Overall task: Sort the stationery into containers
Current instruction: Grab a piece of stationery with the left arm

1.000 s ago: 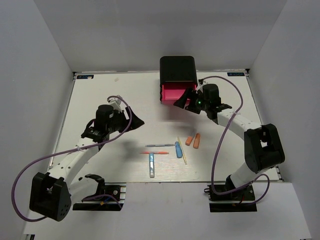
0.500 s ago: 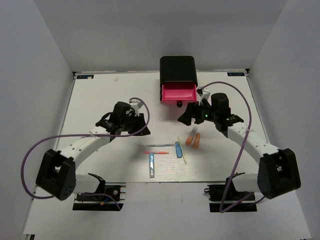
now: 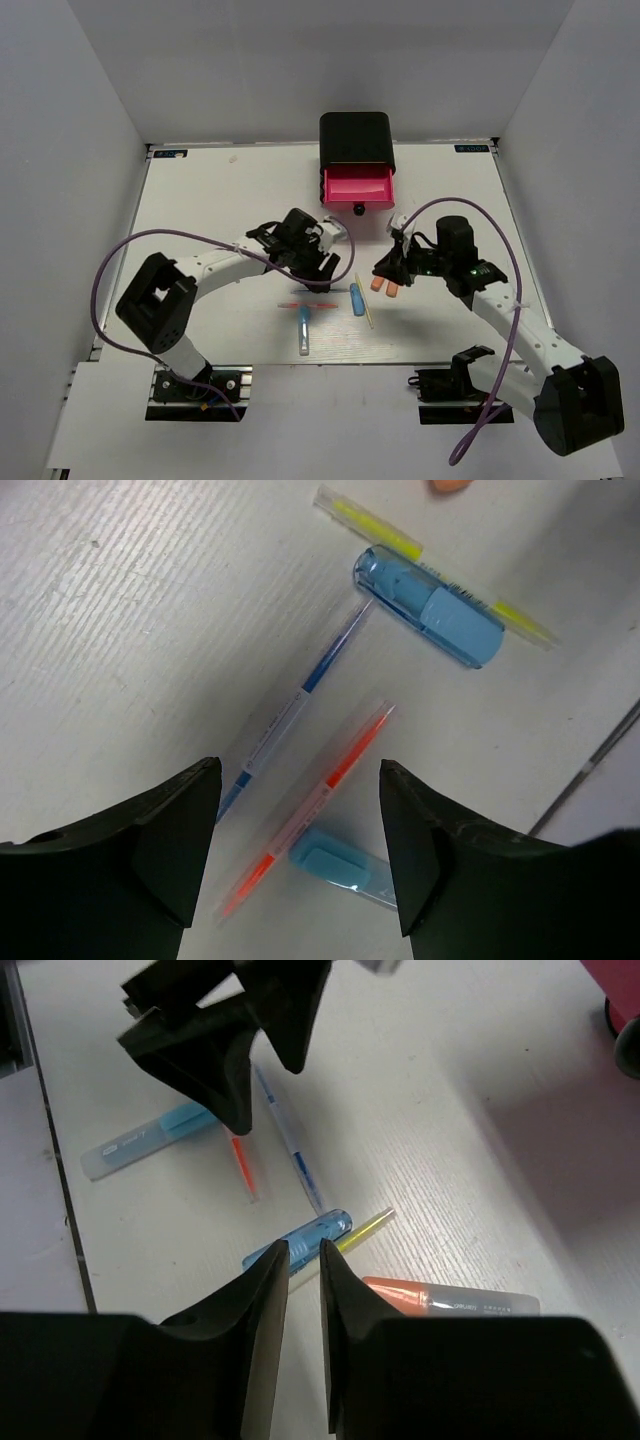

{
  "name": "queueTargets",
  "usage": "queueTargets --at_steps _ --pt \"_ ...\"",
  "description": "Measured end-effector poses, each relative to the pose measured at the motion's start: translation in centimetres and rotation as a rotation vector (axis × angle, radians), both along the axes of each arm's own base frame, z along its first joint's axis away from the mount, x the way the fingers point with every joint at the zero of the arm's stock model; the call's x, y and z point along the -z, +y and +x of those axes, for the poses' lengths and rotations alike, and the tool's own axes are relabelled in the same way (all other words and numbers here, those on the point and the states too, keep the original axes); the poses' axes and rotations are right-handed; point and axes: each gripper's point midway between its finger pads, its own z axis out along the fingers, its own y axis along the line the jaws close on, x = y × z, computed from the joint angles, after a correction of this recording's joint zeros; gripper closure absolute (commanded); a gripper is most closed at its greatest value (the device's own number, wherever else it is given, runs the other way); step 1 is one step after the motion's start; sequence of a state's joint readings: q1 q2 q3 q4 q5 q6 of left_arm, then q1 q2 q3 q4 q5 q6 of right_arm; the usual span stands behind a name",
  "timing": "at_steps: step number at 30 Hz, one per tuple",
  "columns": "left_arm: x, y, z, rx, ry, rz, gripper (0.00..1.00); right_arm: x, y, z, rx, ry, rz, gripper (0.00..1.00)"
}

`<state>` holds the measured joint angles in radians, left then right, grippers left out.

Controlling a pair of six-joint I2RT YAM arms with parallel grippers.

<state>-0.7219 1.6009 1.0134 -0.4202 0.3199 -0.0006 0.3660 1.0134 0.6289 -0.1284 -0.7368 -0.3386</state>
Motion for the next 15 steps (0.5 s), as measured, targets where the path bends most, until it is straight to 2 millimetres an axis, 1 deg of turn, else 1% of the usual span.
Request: queueTargets --at_steps 5,6,10,13,15 --pt "2.2 -0.5 -0.2 0.070 -0.028 0.105 0.26 0.2 -0.3 -0.6 -0.019 -0.034 -0.006 0.70" --pt "2.8 -0.7 -0.1 0.081 -0.035 0.135 0.27 0.1 -0.3 -0.6 -0.020 -0.038 -0.005 0.70" --pt "4.1 -0.9 0.0 0.097 -0.051 0.198 0.29 -0.1 -0.3 -0.7 -0.021 -0.049 -0.003 0.68" --pt "5.0 -1.0 -0.2 0.109 -0.061 0.240 0.35 -0.3 -0.3 -0.8 -0.021 -0.058 0.000 0.68" --pt "5.1 -1.3 -0.2 0.114 -0.076 0.255 0.46 -0.2 -0.4 -1.0 -0.020 -0.057 0.000 0.67"
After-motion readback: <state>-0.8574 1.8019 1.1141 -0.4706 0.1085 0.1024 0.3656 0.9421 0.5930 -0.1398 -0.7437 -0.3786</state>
